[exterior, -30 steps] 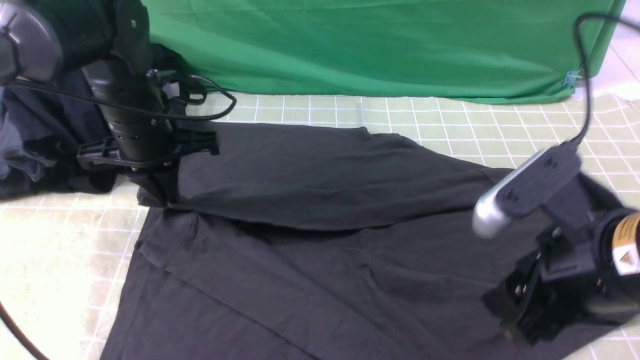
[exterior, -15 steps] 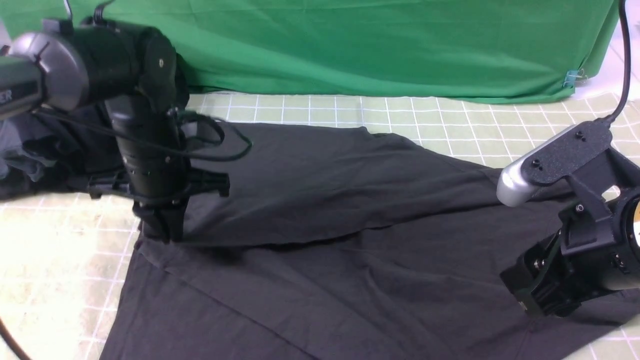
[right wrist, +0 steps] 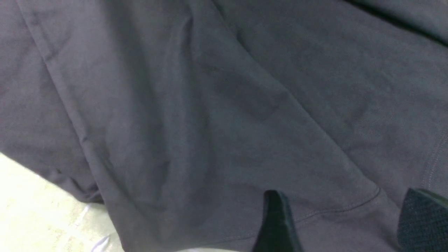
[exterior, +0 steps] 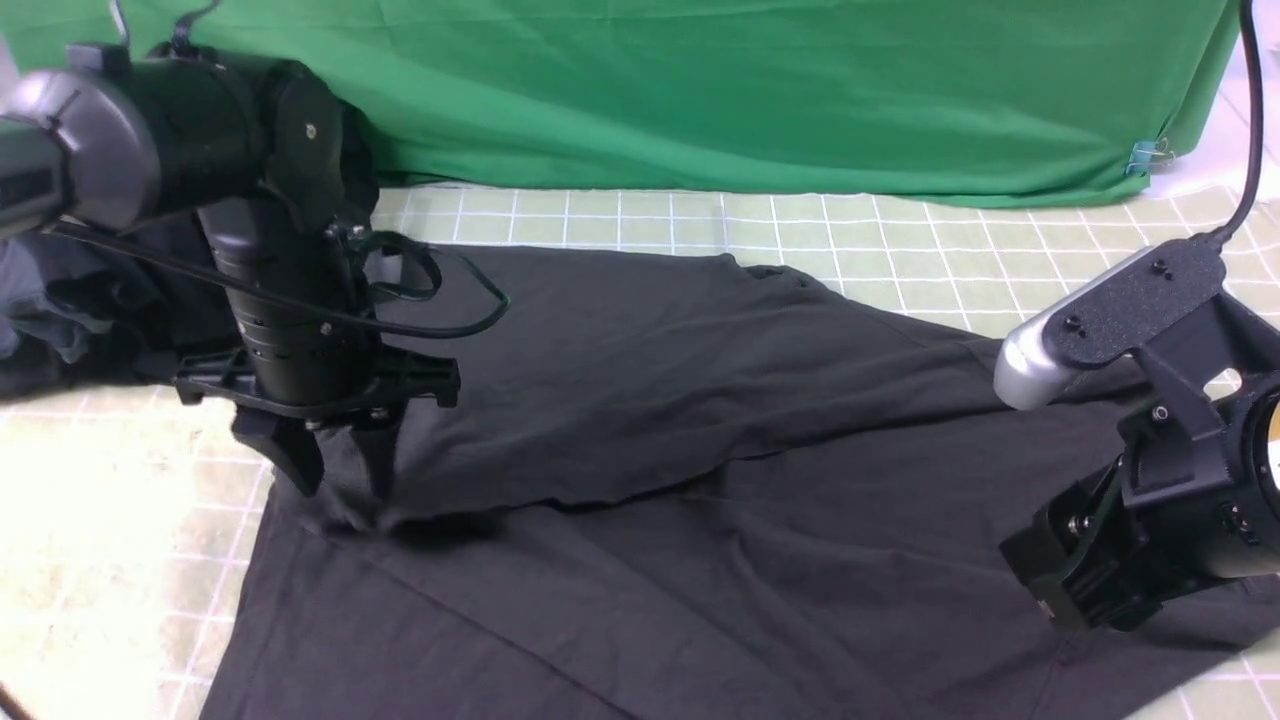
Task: Fold a long-sleeved shirt over a green coffee tablecloth.
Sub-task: 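Fold the left side of the dark shirt inward over its body with the left gripper, then grasp the near edge of the shirt at its hem and shoulder corners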
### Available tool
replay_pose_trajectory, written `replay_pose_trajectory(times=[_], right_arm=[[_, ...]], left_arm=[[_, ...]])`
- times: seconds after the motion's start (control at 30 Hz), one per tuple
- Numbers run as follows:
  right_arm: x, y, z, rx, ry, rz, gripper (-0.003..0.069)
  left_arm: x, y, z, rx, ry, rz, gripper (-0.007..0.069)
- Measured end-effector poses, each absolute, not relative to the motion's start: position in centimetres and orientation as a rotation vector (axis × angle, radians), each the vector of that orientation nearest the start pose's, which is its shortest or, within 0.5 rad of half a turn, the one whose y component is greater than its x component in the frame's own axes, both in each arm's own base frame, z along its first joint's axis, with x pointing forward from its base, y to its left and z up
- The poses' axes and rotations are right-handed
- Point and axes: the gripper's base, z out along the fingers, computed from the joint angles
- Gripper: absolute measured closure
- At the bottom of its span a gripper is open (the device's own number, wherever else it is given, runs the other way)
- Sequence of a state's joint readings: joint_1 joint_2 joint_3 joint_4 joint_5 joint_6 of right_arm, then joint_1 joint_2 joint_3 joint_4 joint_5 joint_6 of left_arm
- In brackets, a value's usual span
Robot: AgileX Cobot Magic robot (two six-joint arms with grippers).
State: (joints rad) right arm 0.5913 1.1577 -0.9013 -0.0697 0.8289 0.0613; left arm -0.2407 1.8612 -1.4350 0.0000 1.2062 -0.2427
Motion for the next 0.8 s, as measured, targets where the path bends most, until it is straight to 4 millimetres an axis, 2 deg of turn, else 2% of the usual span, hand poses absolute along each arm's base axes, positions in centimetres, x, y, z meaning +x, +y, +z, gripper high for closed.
replay_pose_trajectory(times=[0.1, 0.17, 0.2, 0.3, 0.4, 0.43, 0.47, 0.53, 0.67, 0.8], right_arm=[[18.6, 11.9, 30.0, -0.716, 2.486, 0.158, 0.0223], [18.6, 11.9, 29.9, -0.717, 2.493, 0.155, 0.0223], [18.6, 11.9, 29.9, -0.718, 2.494, 0.155, 0.0223], [18.6, 11.9, 29.9, -0.718, 2.494, 0.155, 0.0223], [18.6, 11.9, 29.9, -0.717, 2.491, 0.156, 0.0223], [18.6, 11.9, 29.9, -0.717, 2.49, 0.156, 0.0223], [18.6, 11.9, 30.0, -0.716, 2.487, 0.157, 0.0223], [18.6, 11.9, 30.0, -0.715, 2.484, 0.159, 0.0223], [18.7, 11.9, 30.0, -0.712, 2.482, 0.162, 0.0223], [18.6, 11.9, 29.9, -0.72, 2.495, 0.158, 0.0223]], left_arm=[[33.4, -8.4, 24.5, -0.008, 3.092, -0.053, 0.016], [30.3, -7.6, 25.0, -0.013, 3.109, -0.041, 0.0135], [29.5, -7.4, 25.2, -0.021, 3.108, -0.031, 0.0133], [26.3, -6.5, 24.1, -0.08, 3.162, 0.009, 0.0128], [23.6, -5.6, 22.1, -0.1, 3.197, 0.059, 0.0127], [23.6, -5.6, 22.2, -0.099, 3.191, 0.058, 0.0127], [22.7, -5.3, 20.8, -0.106, 3.209, 0.076, 0.0127], [21.8, -5.1, 19.4, -0.143, 3.226, 0.091, 0.0127], [20.8, -4.8, 16.7, -0.2, 3.235, 0.097, 0.0127], [20.7, -4.9, 15.7, -0.218, 3.253, 0.102, 0.0144]])
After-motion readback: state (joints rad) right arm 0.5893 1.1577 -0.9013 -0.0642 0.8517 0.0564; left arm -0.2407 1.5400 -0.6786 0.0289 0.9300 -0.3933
